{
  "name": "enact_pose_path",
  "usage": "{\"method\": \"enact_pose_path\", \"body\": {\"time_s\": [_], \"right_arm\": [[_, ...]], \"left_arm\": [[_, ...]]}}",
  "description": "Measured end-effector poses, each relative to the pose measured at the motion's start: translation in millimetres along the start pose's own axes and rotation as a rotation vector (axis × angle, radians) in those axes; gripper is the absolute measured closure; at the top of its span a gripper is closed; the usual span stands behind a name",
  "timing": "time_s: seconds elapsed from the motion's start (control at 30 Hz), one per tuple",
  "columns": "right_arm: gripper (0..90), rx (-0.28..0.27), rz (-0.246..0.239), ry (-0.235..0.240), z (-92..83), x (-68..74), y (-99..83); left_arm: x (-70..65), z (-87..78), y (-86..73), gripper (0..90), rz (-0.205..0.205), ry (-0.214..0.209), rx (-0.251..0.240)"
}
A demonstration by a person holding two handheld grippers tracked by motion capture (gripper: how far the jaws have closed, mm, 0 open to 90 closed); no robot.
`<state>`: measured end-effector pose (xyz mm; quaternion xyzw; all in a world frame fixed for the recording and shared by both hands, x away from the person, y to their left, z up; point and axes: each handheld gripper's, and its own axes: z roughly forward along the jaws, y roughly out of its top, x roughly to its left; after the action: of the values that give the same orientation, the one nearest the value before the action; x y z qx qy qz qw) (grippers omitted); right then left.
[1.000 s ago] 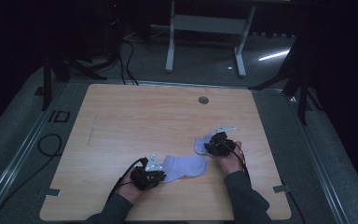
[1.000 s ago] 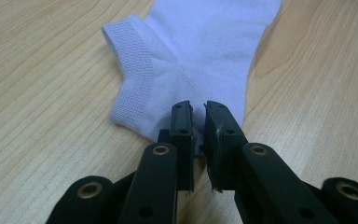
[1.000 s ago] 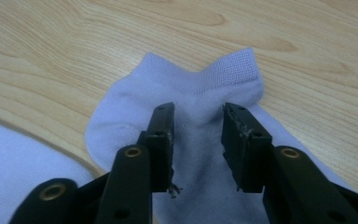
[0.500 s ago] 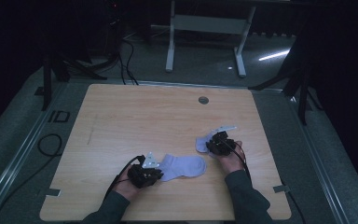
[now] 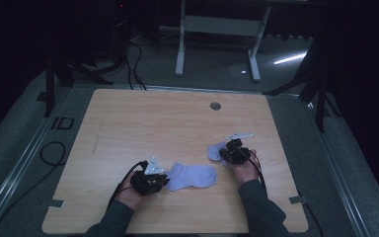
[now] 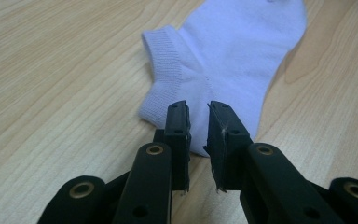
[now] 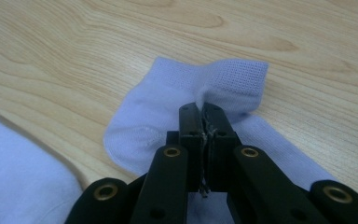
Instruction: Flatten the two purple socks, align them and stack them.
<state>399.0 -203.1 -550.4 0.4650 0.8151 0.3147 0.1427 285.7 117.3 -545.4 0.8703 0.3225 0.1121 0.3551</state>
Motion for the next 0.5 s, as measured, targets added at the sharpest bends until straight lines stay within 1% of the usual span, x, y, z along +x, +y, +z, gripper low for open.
{"method": "enact_pose_path", "body": {"time_s": [0.13,0.33,0.5], "right_arm": [[87.4,-0.027,-0.009,0.02,-8.0,4.9,1.6],[87.5,-0.051,-0.056,0.033,-23.6,13.4,4.7],[87.5,-0.077,-0.082,0.046,-38.1,19.2,6.0]], "left_arm": [[1.6,-1.0,-0.2,76.7,-0.009,0.006,-0.002],[1.6,-2.0,0.1,75.7,-0.013,0.007,-0.007],[3.1,-2.8,-0.1,75.7,-0.018,0.015,-0.007]]}}
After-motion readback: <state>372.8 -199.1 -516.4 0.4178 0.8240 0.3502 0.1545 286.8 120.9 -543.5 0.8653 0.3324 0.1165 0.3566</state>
